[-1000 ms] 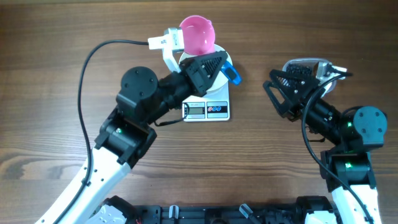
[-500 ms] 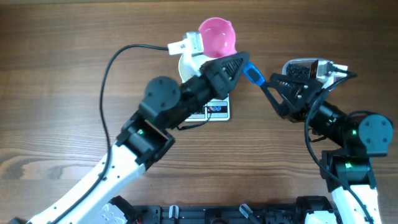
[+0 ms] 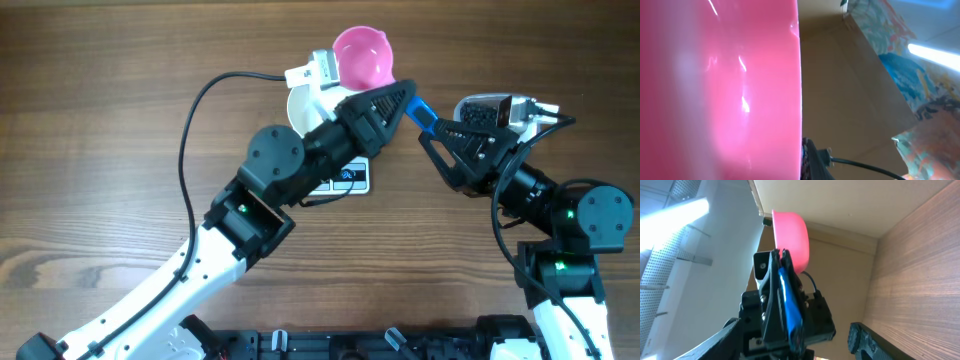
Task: Scoop item into bowl and weigh 150g on scale
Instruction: 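Grasp the scoop's blue handle with the right gripper beside the left gripper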
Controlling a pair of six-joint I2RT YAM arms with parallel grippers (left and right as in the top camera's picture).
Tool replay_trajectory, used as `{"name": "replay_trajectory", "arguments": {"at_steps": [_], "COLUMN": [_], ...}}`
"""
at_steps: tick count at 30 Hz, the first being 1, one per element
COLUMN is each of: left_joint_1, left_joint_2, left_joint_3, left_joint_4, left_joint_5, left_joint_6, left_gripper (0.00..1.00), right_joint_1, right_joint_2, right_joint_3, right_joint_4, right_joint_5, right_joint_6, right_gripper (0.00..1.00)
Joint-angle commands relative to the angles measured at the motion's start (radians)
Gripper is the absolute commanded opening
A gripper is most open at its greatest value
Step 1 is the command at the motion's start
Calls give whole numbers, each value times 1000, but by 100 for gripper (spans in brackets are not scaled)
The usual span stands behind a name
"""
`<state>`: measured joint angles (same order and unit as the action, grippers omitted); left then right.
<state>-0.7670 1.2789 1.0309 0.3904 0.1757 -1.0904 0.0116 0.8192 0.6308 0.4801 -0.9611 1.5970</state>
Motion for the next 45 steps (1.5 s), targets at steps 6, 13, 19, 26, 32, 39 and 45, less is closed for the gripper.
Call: {"name": "replay_trajectory", "arguments": {"at_steps": [6,13,19,26,32,39,45], "left_joint_1": [-29,-30,-30,-36,-40,-40,-40], "left_joint_2": [20,22,23,23,23,23,23], "left_joint_3": [2,2,2,2,2,2,2], "left_joint_4": [2,3,-2,-1,-1,-1,-2], "left_joint_5": [-10,-13,-10,-10,-10,-10,-10], "left_joint_6": [-18,-18,-18,-20,-21,-21,-21], "left_gripper": [4,4,4,4,4,4,4], "right_joint_1": [2,2,2,2,2,2,2], "right_joint_2": [2,2,2,2,2,2,2], "right_joint_3": [10,10,10,10,10,10,10], "right_joint_4": [6,6,6,10,14,14,14], "right_joint_5": [-1,-1,11,18,18,19,44], "right_joint_6": [4,4,4,11,11,11,11], "right_gripper": [64,47,36,35,32,29,29]}}
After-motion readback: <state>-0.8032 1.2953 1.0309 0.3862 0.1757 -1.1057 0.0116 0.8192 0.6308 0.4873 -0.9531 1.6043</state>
